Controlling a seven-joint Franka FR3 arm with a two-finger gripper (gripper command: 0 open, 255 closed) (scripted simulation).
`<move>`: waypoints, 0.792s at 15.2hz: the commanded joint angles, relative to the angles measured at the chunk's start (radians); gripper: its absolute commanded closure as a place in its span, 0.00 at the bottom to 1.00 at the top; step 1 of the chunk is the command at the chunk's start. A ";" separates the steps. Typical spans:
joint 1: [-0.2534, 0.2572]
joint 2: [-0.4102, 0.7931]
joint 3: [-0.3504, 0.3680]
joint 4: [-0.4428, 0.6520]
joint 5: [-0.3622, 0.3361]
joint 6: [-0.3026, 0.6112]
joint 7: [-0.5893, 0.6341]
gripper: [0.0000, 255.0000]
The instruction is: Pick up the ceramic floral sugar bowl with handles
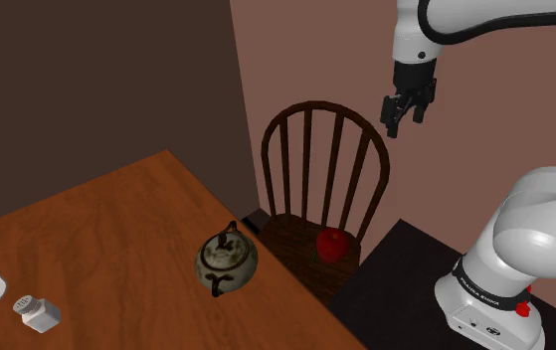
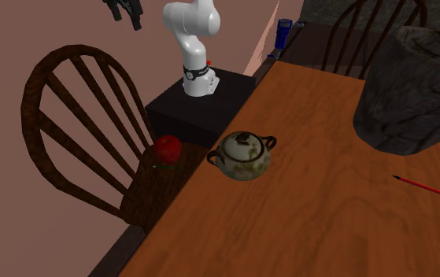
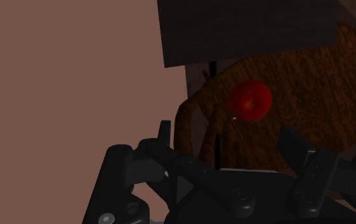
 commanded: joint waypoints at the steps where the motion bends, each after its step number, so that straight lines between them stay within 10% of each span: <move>1: 0.000 0.000 0.000 0.000 0.000 0.000 0.000 0.00; 12: 0.103 0.177 0.202 0.028 0.157 0.163 0.221 0.00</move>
